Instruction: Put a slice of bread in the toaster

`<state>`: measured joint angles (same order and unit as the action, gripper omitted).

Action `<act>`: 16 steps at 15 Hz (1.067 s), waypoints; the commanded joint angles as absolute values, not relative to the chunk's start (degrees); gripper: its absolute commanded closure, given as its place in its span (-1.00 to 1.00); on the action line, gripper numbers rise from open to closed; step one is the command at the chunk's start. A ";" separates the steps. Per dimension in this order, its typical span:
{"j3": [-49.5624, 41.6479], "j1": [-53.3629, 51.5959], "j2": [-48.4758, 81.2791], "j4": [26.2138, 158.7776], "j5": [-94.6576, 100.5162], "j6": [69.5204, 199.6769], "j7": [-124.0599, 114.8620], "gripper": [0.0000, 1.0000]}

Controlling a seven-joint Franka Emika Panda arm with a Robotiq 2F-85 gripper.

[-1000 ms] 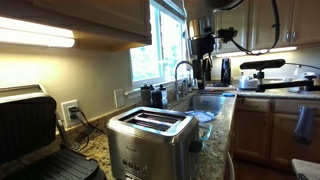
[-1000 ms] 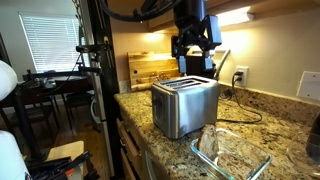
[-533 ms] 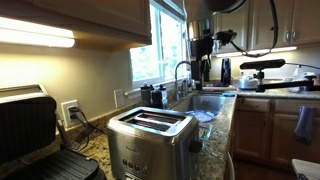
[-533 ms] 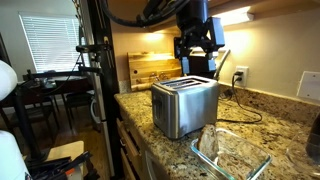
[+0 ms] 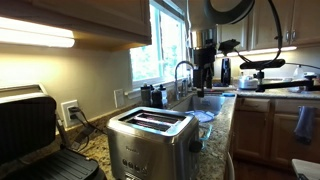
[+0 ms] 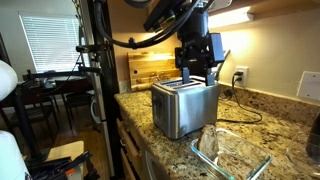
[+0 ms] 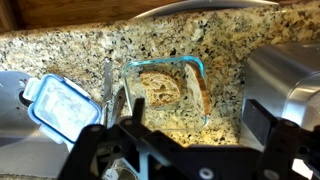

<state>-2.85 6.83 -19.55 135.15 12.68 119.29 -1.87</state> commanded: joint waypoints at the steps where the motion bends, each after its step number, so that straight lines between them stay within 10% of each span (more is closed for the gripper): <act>1: -3.60 7.24 -19.95 137.67 13.11 123.04 -3.59 -1.00; 16: -6.41 7.03 -7.10 130.82 10.70 128.28 0.28 -1.00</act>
